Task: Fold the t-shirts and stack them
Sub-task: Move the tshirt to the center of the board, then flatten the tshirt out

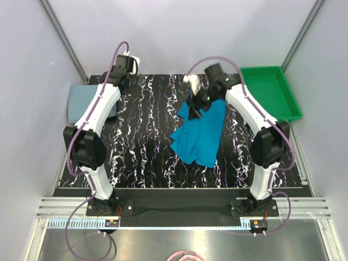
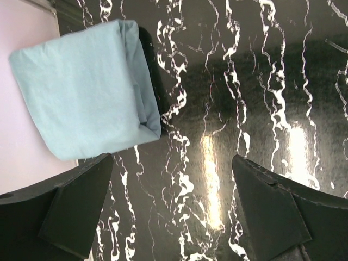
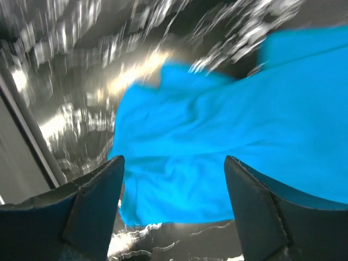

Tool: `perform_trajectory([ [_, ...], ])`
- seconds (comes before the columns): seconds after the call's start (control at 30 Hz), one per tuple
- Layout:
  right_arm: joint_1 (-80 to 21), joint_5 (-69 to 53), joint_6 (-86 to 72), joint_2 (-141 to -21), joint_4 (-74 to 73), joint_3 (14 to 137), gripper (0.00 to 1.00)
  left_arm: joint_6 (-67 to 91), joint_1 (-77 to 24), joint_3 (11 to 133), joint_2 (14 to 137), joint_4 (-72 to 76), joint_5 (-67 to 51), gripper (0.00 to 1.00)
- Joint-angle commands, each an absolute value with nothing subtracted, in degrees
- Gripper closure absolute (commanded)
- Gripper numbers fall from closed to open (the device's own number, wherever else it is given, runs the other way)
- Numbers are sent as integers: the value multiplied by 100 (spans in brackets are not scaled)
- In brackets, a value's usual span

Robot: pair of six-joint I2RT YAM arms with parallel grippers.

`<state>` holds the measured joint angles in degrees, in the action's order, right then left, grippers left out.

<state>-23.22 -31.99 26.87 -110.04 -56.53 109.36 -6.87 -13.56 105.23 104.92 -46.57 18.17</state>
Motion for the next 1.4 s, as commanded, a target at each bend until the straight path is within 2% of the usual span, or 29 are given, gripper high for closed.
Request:
perform_trajectory([
  [0.0,-2512,-2962,4093,-10302,-5346,9454,20,-764,-1336,10415,10099,-4439,1977,1],
  [0.17,-3075,-3015,4991,-10046,-5458,8482,23,-800,-1327,10485,10107,-4412,1995,1],
  [0.37,-3708,-3032,4632,-10177,-5098,8349,27,-721,-1327,10573,10134,-4473,1873,1],
  [0.53,-4157,-2795,4150,-10660,-4466,8718,27,-721,-1301,10556,10116,-4482,1872,1],
  [0.77,-4377,-2277,3244,-12241,-4192,9816,27,-633,-1266,10635,10011,-4491,1855,1],
  [1.1,-4386,-1723,2883,-12647,-3946,10213,31,-642,-1266,10582,9730,-4465,1890,1],
  [1.13,-4377,-1714,2892,-12682,-3955,10239,34,-633,-1266,10556,9721,-4474,1890,1],
  [1.17,-4386,-1688,2900,-12700,-4007,10283,44,-650,-1266,10538,9703,-4474,1898,1],
  [1.37,-4386,-1512,2874,-12446,-4061,10257,74,-677,-1266,10477,9668,-4447,1951,1],
])
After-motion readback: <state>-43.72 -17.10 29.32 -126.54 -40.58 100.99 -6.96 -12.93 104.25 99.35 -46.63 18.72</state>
